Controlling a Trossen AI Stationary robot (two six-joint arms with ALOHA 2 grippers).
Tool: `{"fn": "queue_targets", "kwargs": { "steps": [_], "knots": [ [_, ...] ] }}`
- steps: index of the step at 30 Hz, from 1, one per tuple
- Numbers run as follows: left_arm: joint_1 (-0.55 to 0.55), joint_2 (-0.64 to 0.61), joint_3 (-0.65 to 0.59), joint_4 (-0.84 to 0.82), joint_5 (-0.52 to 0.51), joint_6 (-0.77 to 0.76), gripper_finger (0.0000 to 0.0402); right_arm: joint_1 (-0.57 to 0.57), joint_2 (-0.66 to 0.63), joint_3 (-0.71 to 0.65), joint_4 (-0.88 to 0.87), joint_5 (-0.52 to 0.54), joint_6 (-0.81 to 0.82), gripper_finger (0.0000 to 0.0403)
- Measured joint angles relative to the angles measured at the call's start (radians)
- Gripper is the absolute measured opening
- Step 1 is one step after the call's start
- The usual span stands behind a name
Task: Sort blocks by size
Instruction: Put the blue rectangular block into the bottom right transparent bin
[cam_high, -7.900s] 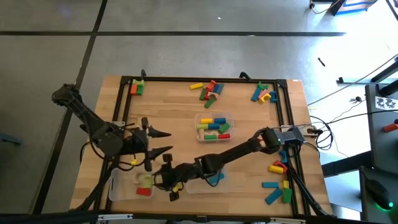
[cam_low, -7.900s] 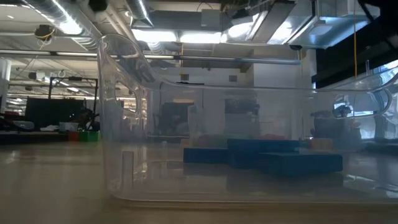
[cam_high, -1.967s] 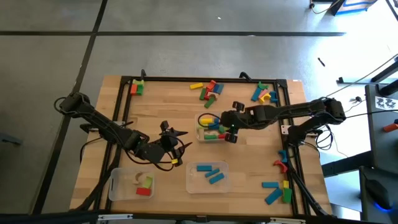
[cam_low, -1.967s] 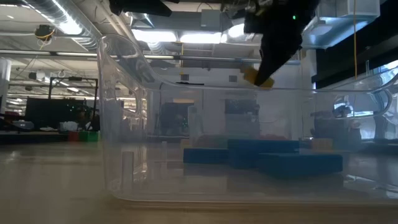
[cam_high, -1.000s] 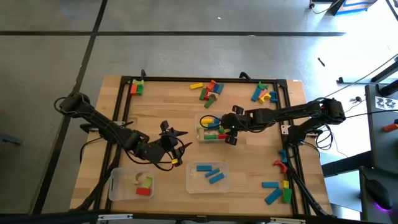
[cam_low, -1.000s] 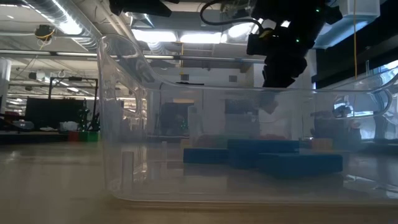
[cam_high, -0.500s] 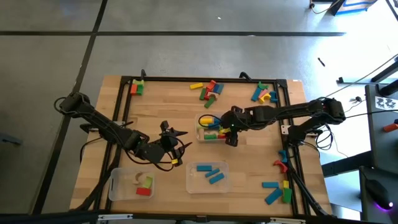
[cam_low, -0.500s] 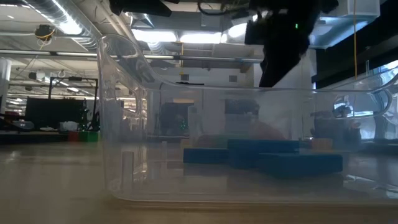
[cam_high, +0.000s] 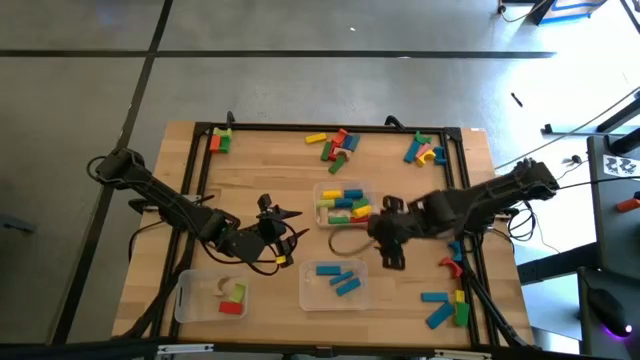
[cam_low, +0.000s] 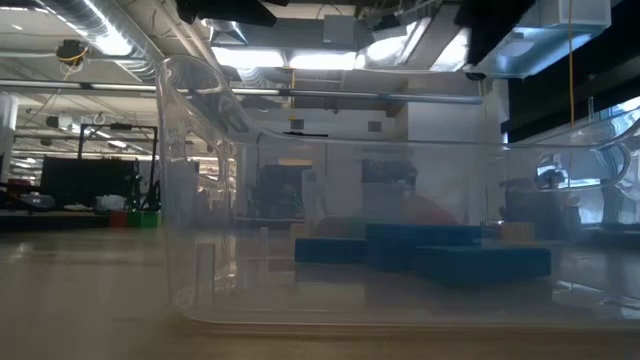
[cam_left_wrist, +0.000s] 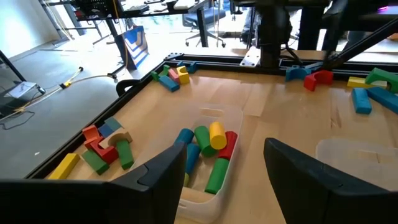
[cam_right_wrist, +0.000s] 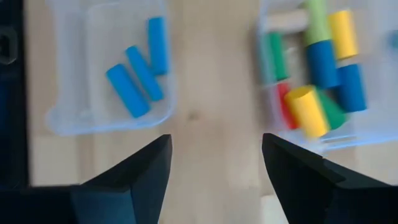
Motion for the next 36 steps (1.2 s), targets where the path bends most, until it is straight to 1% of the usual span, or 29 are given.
{"fn": "queue_targets", "kwargs": {
  "steps": [4,12,18,21,24,28,32,36],
  "knots": [
    [0.000,0.000,0.000,0.000,0.000,-0.002,0.0210,0.116,0.000,0.001,-0.041,0.005,0.101,0.0253],
    [0.000,0.000,0.000,0.000,0.000,-0.009,0.0210,0.366,0.000,-0.002,-0.135,0.087,0.383,0.0253],
    [0.000,0.000,0.000,0.000,0.000,-0.018,0.0210,0.525,-0.001,-0.101,-0.124,0.096,0.558,0.0253],
    [0.000,0.000,0.000,0.000,0.000,-0.020,0.0210,0.591,-0.001,-0.188,-0.088,0.060,0.617,0.0253],
    [0.000,0.000,0.000,0.000,0.000,-0.018,0.0210,0.644,-0.001,-0.277,-0.010,0.011,0.655,0.0253],
    [0.000,0.000,0.000,0.000,0.000,-0.018,0.0210,0.687,-0.001,-0.391,0.130,-0.019,0.681,0.0253],
    [0.000,0.000,0.000,0.000,0.000,-0.018,0.0210,0.697,-0.001,-0.481,0.229,-0.033,0.690,0.0253],
    [0.000,0.000,0.000,0.000,0.000,-0.018,0.0210,0.694,0.000,-0.540,0.287,-0.036,0.734,0.0253]
  ]
}}
